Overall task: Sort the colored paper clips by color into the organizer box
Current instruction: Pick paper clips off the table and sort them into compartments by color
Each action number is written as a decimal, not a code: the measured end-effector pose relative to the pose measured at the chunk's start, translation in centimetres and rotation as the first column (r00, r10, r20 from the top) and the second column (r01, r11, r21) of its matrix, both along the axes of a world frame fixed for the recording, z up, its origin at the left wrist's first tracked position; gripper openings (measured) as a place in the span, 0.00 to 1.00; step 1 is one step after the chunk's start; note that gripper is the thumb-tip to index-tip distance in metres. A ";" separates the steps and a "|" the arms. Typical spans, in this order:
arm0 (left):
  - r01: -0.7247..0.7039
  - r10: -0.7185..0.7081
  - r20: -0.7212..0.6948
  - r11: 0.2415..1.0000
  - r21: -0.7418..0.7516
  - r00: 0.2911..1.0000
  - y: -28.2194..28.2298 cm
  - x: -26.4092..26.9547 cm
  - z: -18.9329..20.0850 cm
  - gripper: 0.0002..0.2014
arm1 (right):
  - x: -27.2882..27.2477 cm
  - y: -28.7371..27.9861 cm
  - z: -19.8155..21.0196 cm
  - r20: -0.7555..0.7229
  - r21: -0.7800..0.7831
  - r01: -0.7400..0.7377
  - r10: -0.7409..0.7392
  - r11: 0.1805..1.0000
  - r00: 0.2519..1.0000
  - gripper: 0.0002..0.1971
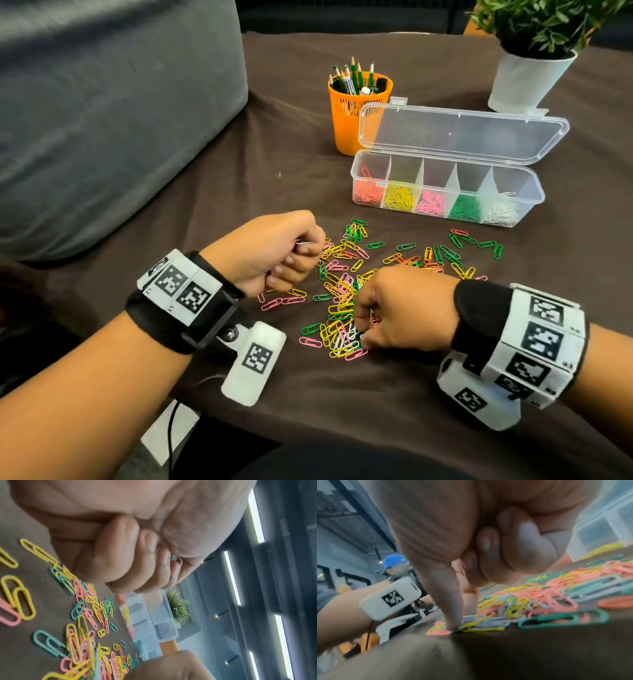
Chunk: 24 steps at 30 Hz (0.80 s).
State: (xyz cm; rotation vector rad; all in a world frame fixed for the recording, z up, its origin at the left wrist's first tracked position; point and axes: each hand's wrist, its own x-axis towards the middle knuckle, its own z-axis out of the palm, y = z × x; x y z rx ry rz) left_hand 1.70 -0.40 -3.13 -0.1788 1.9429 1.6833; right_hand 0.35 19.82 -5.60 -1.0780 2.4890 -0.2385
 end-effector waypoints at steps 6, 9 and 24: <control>-0.164 0.148 0.075 0.944 0.285 0.986 -0.3 0.2 -0.4 0.16 | -0.2 0.2 0.2 0.007 -0.012 -0.047 0.047 0.999 0.999 0.03; -0.284 0.246 0.144 0.864 0.415 0.958 -0.3 -0.1 -0.4 0.10 | -1.5 1.4 0.8 0.368 -0.264 0.165 -0.059 0.950 0.928 0.06; -0.431 0.240 0.375 0.681 0.592 0.895 5.9 -4.1 -0.8 0.19 | -7.7 8.5 0.8 0.943 -0.130 0.989 0.318 0.074 0.100 0.10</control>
